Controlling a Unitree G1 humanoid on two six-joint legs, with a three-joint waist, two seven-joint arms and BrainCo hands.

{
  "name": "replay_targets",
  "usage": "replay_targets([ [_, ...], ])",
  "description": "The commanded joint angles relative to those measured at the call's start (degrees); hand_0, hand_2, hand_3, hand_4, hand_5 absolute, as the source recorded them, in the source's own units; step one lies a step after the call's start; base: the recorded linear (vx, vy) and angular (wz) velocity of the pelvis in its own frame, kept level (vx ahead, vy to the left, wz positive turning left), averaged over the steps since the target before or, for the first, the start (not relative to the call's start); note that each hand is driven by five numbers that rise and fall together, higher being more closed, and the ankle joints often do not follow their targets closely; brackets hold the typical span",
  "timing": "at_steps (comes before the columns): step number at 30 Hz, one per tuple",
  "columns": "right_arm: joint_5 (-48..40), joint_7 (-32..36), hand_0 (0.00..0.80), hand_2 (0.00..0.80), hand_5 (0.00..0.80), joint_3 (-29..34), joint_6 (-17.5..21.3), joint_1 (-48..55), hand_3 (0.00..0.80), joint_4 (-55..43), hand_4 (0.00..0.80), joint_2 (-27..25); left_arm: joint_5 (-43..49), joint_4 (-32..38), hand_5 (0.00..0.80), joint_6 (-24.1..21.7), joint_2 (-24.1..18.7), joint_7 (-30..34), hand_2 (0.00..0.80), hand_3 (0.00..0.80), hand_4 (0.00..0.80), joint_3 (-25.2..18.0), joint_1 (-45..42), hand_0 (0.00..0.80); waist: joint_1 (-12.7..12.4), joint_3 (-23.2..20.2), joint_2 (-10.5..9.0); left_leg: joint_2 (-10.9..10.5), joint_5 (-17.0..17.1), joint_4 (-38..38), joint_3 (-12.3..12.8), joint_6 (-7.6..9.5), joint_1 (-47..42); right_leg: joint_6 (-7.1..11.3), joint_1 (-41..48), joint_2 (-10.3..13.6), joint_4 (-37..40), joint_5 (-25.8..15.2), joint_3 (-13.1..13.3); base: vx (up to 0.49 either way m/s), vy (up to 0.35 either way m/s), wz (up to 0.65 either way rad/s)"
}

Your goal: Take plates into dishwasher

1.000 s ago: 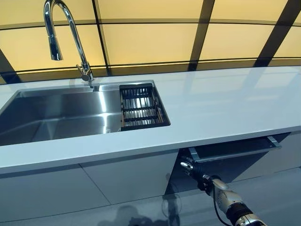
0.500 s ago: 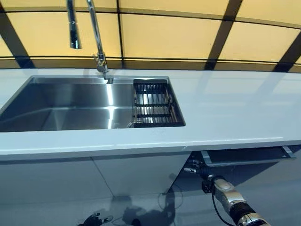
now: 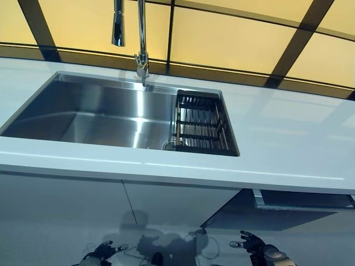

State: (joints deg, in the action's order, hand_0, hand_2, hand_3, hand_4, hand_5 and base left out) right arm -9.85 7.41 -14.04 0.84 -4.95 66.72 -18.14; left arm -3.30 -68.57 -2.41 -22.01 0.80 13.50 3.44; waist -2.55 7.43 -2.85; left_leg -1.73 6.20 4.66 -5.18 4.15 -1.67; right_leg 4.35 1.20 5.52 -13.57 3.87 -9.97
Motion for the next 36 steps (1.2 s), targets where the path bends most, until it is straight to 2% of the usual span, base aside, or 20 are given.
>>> replay_targets([
  [1, -2.14, -0.15, 0.0, 0.0, 0.0, 2.3, 0.04, -2.54, 0.0, 0.81, 0.0, -0.59, -1.43, 1.23, 0.0, -0.7, -0.03, -1.81, 0.0, 0.0, 0.0, -1.23, 2.77, 0.0, -0.93, -0.48, -0.64, -1.63, -9.02, -2.32, 5.52, 2.07, 1.38, -2.05, 5.09, -3.07, 4.04, 2.63, -0.94, -0.555, -0.384, -0.11],
  [3, -3.2, -0.64, 0.0, 0.0, 0.0, 2.58, -0.77, -2.59, 0.0, 1.43, 0.0, -0.86, -1.06, 1.4, 0.0, -1.12, 0.34, -2.28, 0.0, 0.0, 0.0, -1.83, 2.09, 0.0, -1.66, -0.17, -1.22, -0.66, -7.11, -2.99, 5.08, -0.55, 4.22, -4.35, 6.7, -4.49, 7.76, 4.77, -1.46, -0.566, -0.384, -0.16],
  [6, -2.21, -0.41, 0.0, 0.0, 0.0, 2.83, -2.37, -2.23, 0.0, 1.73, 0.0, -1.62, -2.04, 1.19, 0.0, -1.91, 1.22, -2.7, 0.0, 0.0, 0.0, -2.68, 0.73, 0.0, -1.73, 0.83, -1.44, 1.51, -2.56, -0.74, 5.57, -4.01, 6.07, -6.01, 7.76, -6.35, 13.66, 2.13, -2.1, -0.507, -0.297, -0.05],
  [8, -2.15, -0.51, 0.0, 0.0, 0.0, 3.41, -2.72, -1.08, 0.0, 2.24, 0.0, -1.85, -1.25, 1.21, 0.0, -1.56, 2.03, -2.08, 0.0, 0.0, 0.0, -2.78, 0.72, 0.0, -1.07, 1.57, -1.39, 2.72, -2.72, -2.67, 10.02, -5.08, 7.53, -6.26, 8.8, -6.23, 16.69, 0.46, -4.59, -0.451, -0.182, 0.36],
  [9, -2.05, -0.57, 0.0, 0.0, 0.0, 3.68, -2.85, -0.62, 0.0, 2.44, 0.0, -1.77, -0.98, 1.14, 0.0, -1.55, 2.63, -2.02, 0.0, 0.0, 0.0, -2.68, 0.72, 0.0, -1.01, 1.63, -1.35, 2.64, -4.67, -5.9, 11.41, -4.89, 7.91, -6.31, 8.96, -5.79, 17.9, 0.13, -5.41, -0.458, -0.095, 0.47],
  [11, -1.48, -0.66, 0.0, 0.0, 0.0, 3.56, -3.11, -0.56, 0.0, 2.95, 0.0, -1.72, -2.25, 0.85, 0.0, -1.91, 3.66, -2.22, 0.0, 0.0, 0.0, -3.03, 0.46, 0.0, -1.67, 1.56, -0.97, 1.93, -9.33, -14.02, 12.37, -4.02, 8.49, -6.48, 8.12, -5.01, 18.57, -0.22, -6.27, -0.361, -0.002, 0.32],
  [13, 1.24, -0.35, 0.0, 0.0, 0.0, 4.26, -3.54, -0.83, 0.0, 3.88, 0.0, -1.66, -3.36, 0.79, 0.0, -2.35, 4.51, -2.69, 0.0, 0.0, 0.0, -4.45, -0.43, 0.0, -2.86, 1.34, -0.19, 1.45, -14.4, -26.55, 13.53, -2.8, 8.99, -5.88, 7.28, -4.57, 18.57, -0.78, -6.55, -0.306, 0.059, -0.06],
  [15, 3.04, -0.71, 0.0, 0.0, 0.0, 5.19, -4.01, -1.0, 0.0, 5.05, 0.0, -1.56, -2.91, 0.48, 0.0, -2.01, 5.03, -2.65, 0.0, 0.0, 0.0, -5.85, -0.82, 0.0, -3.16, 0.32, 0.81, 1.47, -16.48, -34.03, 15.0, -2.32, 8.13, -5.26, 6.18, -4.68, 18.57, -1.48, -6.86, -0.296, 0.125, -0.25],
  [17, 3.46, -0.96, 0.0, 0.0, 0.0, 5.87, -4.23, -0.9, 0.0, 5.57, 0.0, -1.95, -2.92, -0.34, 0.0, -2.72, 5.04, -2.1, 0.0, 0.0, 0.0, -6.64, -1.19, 0.0, -3.03, -0.74, 1.66, 1.66, -16.07, -37.3, 14.72, -2.89, 6.76, -5.32, 5.24, -5.23, 18.57, -1.75, -6.69, -0.294, 0.145, -0.03],
  [19, 4.07, -1.02, 0.0, 0.0, 0.0, 6.2, -4.34, -0.85, 0.0, 5.78, 0.0, -2.37, -3.86, -1.26, 0.0, -4.2, 5.38, -1.87, 0.0, 0.0, 0.0, -6.9, -1.67, 0.0, -3.08, -1.97, 3.12, 1.88, -12.66, -41.37, 13.17, -4.71, 4.09, -5.75, 4.61, -6.33, 18.57, -1.4, -6.17, -0.301, 0.2, 0.18],
  [22, 3.48, -1.8, 0.0, 0.0, 0.0, 6.55, -3.92, -0.58, 0.0, 4.97, 0.0, -2.88, -4.33, -2.05, 0.0, -5.88, 6.25, -1.65, 0.0, 0.0, 0.0, -6.58, -2.18, 0.0, -2.93, -3.44, 4.64, 1.17, -8.6, -40.89, 11.21, -6.71, -0.1, -5.74, 3.41, -7.04, 18.57, -1.57, -5.78, -0.394, 0.286, -0.06],
  [23, 3.37, -1.87, 0.0, 0.0, 0.0, 6.65, -3.81, -0.64, 0.0, 4.66, 0.0, -2.98, -4.38, -2.35, 0.0, -6.46, 6.43, -1.66, 0.0, 0.0, 0.0, -6.32, -2.11, 0.0, -2.8, -3.79, 4.83, 1.05, -8.55, -39.47, 11.09, -6.82, -1.04, -5.42, 2.74, -6.94, 18.57, -1.92, -5.8, -0.573, 0.409, -0.39],
  [25, 2.67, -2.39, 0.0, 0.0, 0.0, 6.75, -3.34, -0.88, 0.0, 4.14, 0.0, -3.21, -4.36, -2.43, 0.0, -7.77, 6.23, -1.15, 0.0, 0.0, 0.0, -5.89, -1.63, 0.0, -2.11, -3.44, 4.63, 0.77, -10.18, -32.69, 12.05, -6.05, -3.28, -4.06, 1.3, -5.79, 18.57, -3.5, -5.53, -0.573, 0.414, -0.31],
  [26, 2.41, -2.52, 0.0, 0.0, 0.0, 6.96, -3.3, -1.14, 0.0, 4.05, 0.0, -3.29, -4.43, -1.57, 0.0, -7.44, 5.88, -0.87, 0.0, 0.0, 0.0, -5.35, -1.13, 0.0, -1.67, -3.34, 4.68, 0.89, -13.19, -26.91, 12.63, -5.35, -6.15, -2.27, 0.38, -5.14, 18.57, -4.92, -5.78, -0.689, 0.517, 0.02],
  [27, 1.65, -2.57, 0.0, 0.0, 0.0, 7.18, -3.23, -1.84, 0.0, 3.74, 0.0, -3.48, -4.53, -0.19, 0.0, -6.85, 5.14, -0.68, 0.0, 0.0, 0.0, -4.52, 0.13, 0.0, -1.6, -2.46, 3.98, -0.19, -19.43, -21.54, 13.68, -2.39, -7.88, -0.27, -2.65, -3.58, 18.57, -8.17, -5.77, -0.726, 0.576, 0.33],
  [28, 1.24, -2.73, 0.0, 0.0, 0.0, 7.4, -3.12, -2.32, 0.0, 3.51, 0.0, -3.71, -4.25, 0.62, 0.0, -6.12, 4.45, -0.25, 0.0, 0.0, 0.0, -3.82, 1.4, 0.0, -1.25, -1.71, 3.63, -0.73, -22.59, -17.55, 13.98, -0.78, -9.42, 1.54, -4.27, -2.6, 18.57, -10.7, -5.59, -0.752, 0.58, 0.48],
  [30, 0.09, -2.69, 0.0, 0.0, 0.0, 7.62, -3.12, -3.14, 0.0, 2.99, 0.0, -4.29, -3.09, 1.47, 0.0, -4.87, 3.29, 0.52, 0.0, 0.0, 0.0, -2.19, 3.77, 0.0, -0.94, -0.2, 2.81, -1.54, -22.65, -12.74, 14.1, 0.98, -9.68, 3.34, -6.7, -0.79, 18.57, -13.13, -5.26, -0.735, 0.559, 0.4],
  [33, -0.99, -2.31, 0.0, 0.0, 0.0, 8.21, -2.64, -3.02, 0.0, 1.3, 0.0, -4.36, -1.85, 2.73, 0.0, -2.74, 1.71, 0.58, 0.0, 0.0, 0.0, -0.38, 4.93, 0.0, -1.04, 2.2, 2.24, -2.14, -19.62, -9.2, 13.68, 1.74, -8.81, 4.05, -9.98, 0.08, 18.57, -11.22, -4.8, -0.686, 0.471, 0.34],
  [35, -0.67, -1.27, 0.0, 0.0, 0.0, 8.21, -3.03, -2.73, 0.0, 0.99, 0.0, -3.41, -2.56, 3.07, 0.0, -1.52, 0.96, -0.24, 0.0, 0.0, 0.0, -0.23, 4.06, 0.0, -0.96, 3.62, 2.4, -2.2, -17.75, -6.92, 14.32, 1.98, -9.1, 4.31, -9.27, 0.25, 18.57, -14.85, -5.83, -0.461, 0.338, 0.06],
  [36, -0.14, -0.69, 0.0, 0.0, 0.0, 7.82, -2.77, -2.53, 0.0, 1.39, 0.0, -3.18, -3.24, 2.75, 0.0, -1.59, 0.66, -0.12, 0.0, 0.0, 0.0, -0.54, 3.57, 0.0, -0.46, 3.95, 2.88, -1.97, -16.93, -5.39, 13.67, 2.33, -9.66, 4.37, -7.84, 0.38, 16.43, -16.78, -6.3, -0.303, 0.266, -0.05],
])
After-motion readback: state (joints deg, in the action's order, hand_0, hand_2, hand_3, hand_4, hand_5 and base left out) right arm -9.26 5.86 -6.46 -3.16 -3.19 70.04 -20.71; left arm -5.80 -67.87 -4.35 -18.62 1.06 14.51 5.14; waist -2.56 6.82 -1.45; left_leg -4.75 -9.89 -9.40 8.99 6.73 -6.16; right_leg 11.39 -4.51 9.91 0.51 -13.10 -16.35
